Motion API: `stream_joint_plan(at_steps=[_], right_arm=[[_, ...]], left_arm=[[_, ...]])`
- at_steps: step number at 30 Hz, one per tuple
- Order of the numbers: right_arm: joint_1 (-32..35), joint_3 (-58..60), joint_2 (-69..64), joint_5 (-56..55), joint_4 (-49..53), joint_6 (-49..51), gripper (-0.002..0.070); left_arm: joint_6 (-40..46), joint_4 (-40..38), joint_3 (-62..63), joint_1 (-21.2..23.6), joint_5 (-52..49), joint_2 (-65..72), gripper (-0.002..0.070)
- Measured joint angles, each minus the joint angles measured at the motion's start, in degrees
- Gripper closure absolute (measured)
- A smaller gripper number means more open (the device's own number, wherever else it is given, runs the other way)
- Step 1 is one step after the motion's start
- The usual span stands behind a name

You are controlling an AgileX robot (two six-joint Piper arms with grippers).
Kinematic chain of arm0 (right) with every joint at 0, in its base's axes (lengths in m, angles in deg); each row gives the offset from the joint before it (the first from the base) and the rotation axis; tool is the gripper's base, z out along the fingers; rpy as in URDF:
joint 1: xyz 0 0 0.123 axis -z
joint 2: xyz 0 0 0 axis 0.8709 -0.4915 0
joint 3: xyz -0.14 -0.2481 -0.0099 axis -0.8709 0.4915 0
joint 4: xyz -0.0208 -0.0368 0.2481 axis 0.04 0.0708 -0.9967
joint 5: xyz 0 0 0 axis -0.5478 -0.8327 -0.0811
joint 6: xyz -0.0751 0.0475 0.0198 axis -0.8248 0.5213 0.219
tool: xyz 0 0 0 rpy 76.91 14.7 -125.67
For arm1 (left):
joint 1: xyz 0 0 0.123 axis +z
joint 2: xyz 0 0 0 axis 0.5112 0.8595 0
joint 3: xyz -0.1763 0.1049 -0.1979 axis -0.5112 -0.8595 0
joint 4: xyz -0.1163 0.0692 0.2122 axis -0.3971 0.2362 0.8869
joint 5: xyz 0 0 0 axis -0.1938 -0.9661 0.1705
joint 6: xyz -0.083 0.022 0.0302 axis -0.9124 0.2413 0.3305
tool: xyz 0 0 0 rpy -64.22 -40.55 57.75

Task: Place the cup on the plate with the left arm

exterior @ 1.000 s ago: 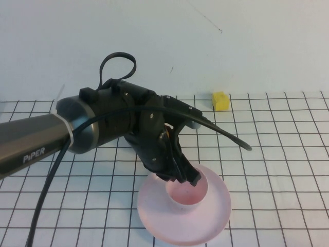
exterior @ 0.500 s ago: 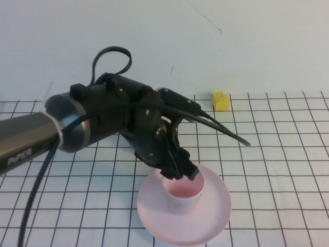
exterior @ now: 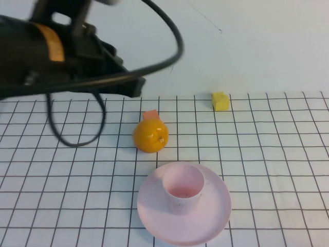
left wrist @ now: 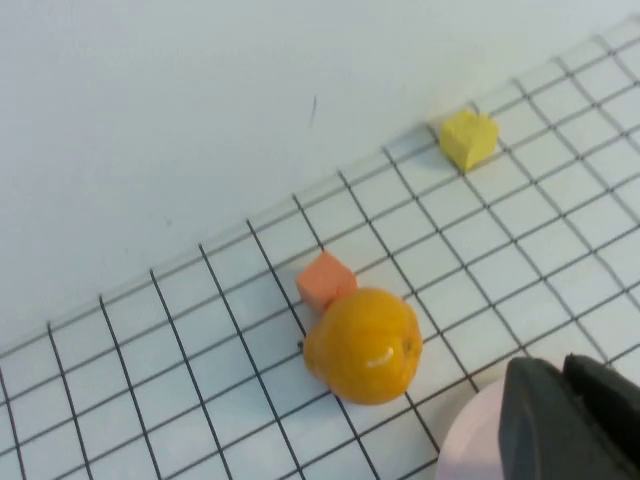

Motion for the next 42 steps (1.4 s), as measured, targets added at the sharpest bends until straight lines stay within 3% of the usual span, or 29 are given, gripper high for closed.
stream_joint_plan(at_steps=[7, 17, 20, 24, 28, 31, 42], right_arm=[[0.0, 0.0, 0.0, 0.0, 0.0, 0.0, 0.0678], [0.0, 0.0, 0.0, 0.0, 0.0, 0.0, 0.0678], [0.0, 0.0, 0.0, 0.0, 0.0, 0.0, 0.0678], [0.0, 0.0, 0.0, 0.0, 0.0, 0.0, 0.0678], [0.0, 0.0, 0.0, 0.0, 0.0, 0.0, 0.0678], [0.0, 0.0, 0.0, 0.0, 0.0, 0.0, 0.0678], [0.0, 0.0, 0.0, 0.0, 0.0, 0.0, 0.0678]], left_arm=[[-0.3, -3.1, 0.0, 0.0, -4.9, -12.1, 0.0673], [-0.4, -7.2, 0.0, 0.0, -9.5, -16.7, 0.0676], [-2.6, -8.7, -0.1, 0.0, -6.5, -17.1, 0.0676], [-5.2, -9.2, -3.8, 1.1, 7.8, -21.4, 0.0676], [-5.8, -10.1, -12.6, 6.1, 28.3, -30.0, 0.0676], [-6.2, -10.5, -21.3, 11.1, 38.3, -37.8, 0.0676], [-8.6, -11.0, -53.3, 30.6, 41.3, -61.3, 0.0676]])
